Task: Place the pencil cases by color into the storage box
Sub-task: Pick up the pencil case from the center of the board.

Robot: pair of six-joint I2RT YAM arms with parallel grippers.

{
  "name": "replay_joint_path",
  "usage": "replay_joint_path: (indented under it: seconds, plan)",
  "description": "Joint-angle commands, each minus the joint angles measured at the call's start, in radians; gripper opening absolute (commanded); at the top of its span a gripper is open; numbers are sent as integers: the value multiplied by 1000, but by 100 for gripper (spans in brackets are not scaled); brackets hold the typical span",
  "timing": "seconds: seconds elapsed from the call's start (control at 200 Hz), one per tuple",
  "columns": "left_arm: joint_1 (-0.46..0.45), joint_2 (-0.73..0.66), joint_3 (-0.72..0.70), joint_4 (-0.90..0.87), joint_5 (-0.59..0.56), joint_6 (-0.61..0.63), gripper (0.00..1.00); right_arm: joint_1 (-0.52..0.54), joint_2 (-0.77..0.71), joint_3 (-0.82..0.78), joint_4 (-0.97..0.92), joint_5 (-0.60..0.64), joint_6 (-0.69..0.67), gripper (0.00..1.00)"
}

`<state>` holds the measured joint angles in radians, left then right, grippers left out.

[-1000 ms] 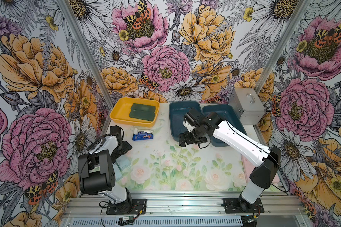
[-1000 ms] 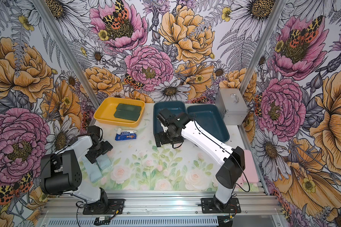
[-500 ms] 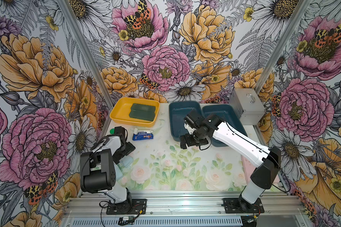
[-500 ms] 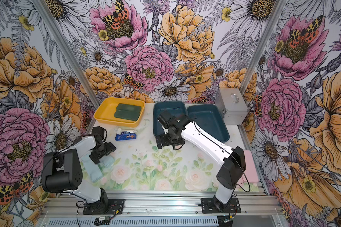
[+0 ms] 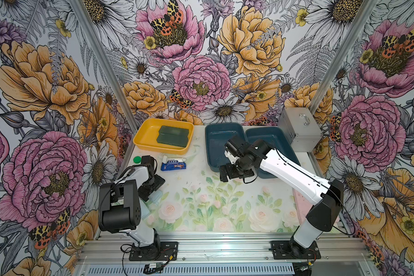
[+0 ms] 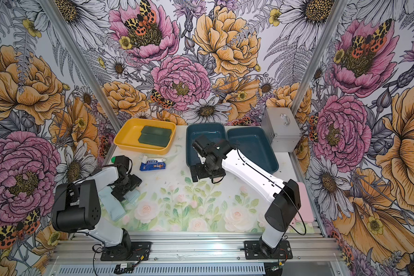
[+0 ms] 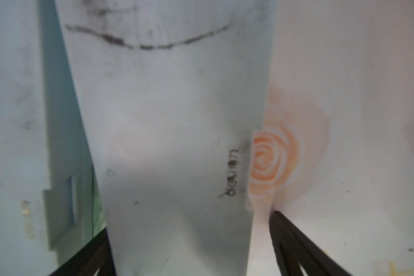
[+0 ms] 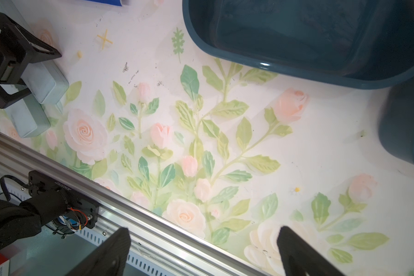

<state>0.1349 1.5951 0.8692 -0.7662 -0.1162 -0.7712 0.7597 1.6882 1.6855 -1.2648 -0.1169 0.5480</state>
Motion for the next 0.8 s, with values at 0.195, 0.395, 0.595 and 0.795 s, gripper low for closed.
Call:
replay_joint_path:
  seconds: [0.195,0.395,0.595,0.795]
  plan:
    - [-47,-33,-91,26,49,-95,72,-24,-53,-48,34,4,-34,99]
    - [-105,-150,-151,15,49,-117,55,-45,-61,-78,62,-10,-47,99]
    - [-218,-332,-164,-81,40,-160,55,-80,-62,-97,88,-18,-70,99]
    - [-353,-495,-107,-195,45,-181,55,-119,-65,-125,127,-22,-80,99]
